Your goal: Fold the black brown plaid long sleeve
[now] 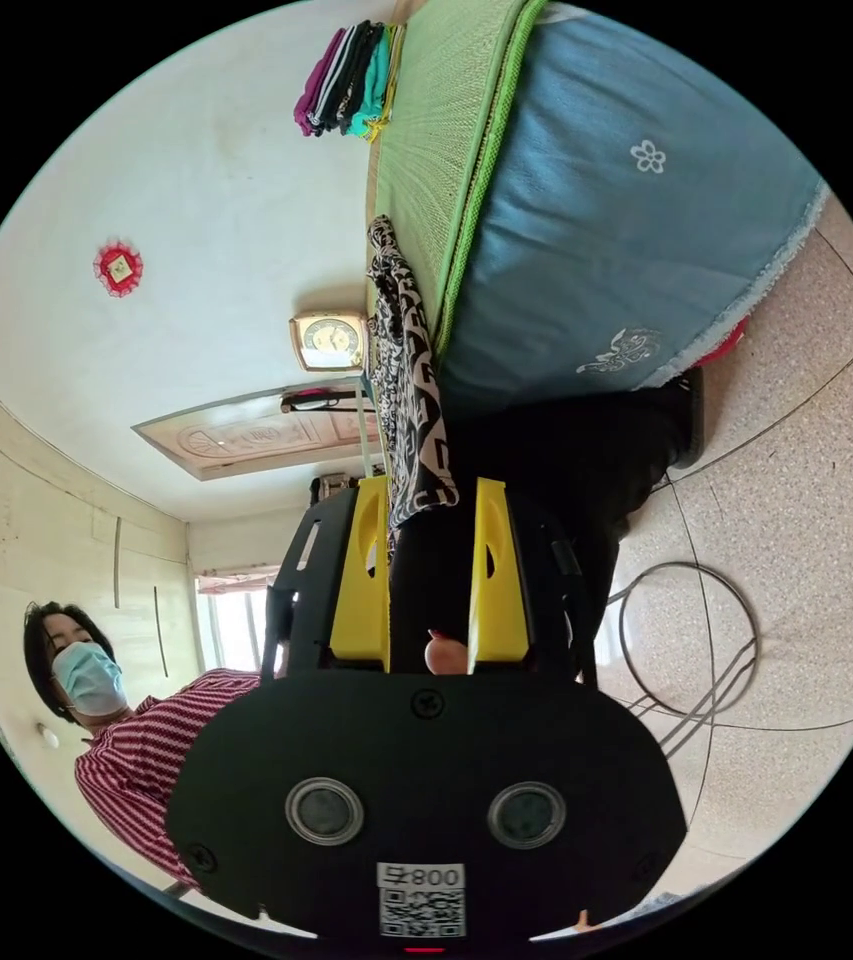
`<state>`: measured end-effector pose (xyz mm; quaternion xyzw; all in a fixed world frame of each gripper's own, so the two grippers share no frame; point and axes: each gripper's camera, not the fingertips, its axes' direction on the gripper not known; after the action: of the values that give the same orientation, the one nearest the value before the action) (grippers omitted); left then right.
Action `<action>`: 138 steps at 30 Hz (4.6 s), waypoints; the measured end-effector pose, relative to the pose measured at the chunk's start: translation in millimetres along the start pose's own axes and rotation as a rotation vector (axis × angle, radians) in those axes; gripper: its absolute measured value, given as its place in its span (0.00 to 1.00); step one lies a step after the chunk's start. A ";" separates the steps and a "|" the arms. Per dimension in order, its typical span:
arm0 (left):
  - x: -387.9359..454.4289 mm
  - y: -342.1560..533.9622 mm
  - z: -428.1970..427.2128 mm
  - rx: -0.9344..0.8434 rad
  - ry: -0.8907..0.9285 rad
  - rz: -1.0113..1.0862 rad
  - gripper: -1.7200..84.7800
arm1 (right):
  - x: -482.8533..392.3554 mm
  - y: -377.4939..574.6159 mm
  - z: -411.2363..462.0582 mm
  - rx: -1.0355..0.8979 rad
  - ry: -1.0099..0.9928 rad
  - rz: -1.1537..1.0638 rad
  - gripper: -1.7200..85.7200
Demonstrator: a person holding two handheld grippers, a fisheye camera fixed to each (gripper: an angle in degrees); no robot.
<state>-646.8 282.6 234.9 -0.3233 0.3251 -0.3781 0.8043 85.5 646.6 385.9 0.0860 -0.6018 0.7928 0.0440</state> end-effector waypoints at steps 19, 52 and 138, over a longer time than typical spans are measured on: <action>-93.4 -10.2 9.1 0.044 0.274 -0.155 0.17 | 9.3 -38.4 5.2 -0.019 -0.056 0.018 0.05; -101.3 27.5 -37.9 0.141 0.652 0.021 0.03 | 1.0 17.2 32.6 -0.078 -0.087 -0.162 0.05; -23.6 189.8 -73.9 0.051 0.888 0.343 0.03 | -41.8 224.0 76.7 -0.079 -0.137 -0.401 0.05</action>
<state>-639.9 377.5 53.4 -0.0520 0.6767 -0.3492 0.6461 94.1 513.3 185.9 0.2562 -0.6049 0.7361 0.1633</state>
